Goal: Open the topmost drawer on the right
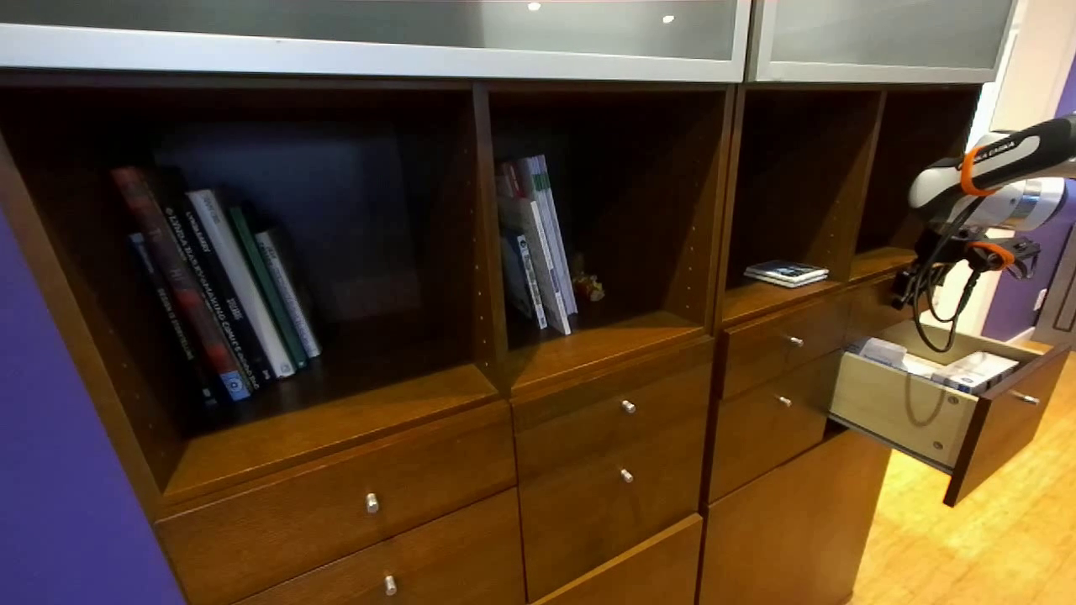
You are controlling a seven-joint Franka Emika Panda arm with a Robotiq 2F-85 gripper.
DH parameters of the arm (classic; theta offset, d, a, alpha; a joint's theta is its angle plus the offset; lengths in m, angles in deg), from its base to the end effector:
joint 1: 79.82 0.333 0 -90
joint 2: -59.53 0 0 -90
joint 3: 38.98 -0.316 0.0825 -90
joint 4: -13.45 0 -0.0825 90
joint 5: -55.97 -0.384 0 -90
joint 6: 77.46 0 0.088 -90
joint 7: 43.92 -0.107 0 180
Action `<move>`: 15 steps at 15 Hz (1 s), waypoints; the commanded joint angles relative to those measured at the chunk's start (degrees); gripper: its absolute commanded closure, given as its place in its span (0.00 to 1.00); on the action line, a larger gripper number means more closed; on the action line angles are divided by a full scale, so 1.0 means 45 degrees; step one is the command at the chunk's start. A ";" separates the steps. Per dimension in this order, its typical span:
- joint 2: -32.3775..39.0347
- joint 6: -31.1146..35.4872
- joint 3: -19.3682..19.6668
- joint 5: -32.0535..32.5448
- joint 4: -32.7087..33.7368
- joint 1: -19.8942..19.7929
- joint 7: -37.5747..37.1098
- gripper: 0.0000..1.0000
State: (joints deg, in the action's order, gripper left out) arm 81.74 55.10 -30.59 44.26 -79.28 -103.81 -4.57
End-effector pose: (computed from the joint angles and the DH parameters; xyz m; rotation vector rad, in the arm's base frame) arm 0.5958 -0.3577 0.4345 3.0147 0.0398 0.4900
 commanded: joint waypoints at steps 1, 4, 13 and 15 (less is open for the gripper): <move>0.0285 -0.0684 -0.0337 -0.0448 0.0697 -0.0374 0.0732 0.88; 0.0299 -0.0746 -0.0371 -0.0470 0.0782 -0.0428 0.1026 1.00; -0.0862 -0.0865 0.0370 0.0572 -0.1018 -0.0429 0.1495 0.96; -0.1396 -0.0875 0.0595 0.0552 -0.1741 -0.0489 0.1664 0.96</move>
State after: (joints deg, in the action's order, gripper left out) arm 79.80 51.07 -29.79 44.84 -80.43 -104.67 0.94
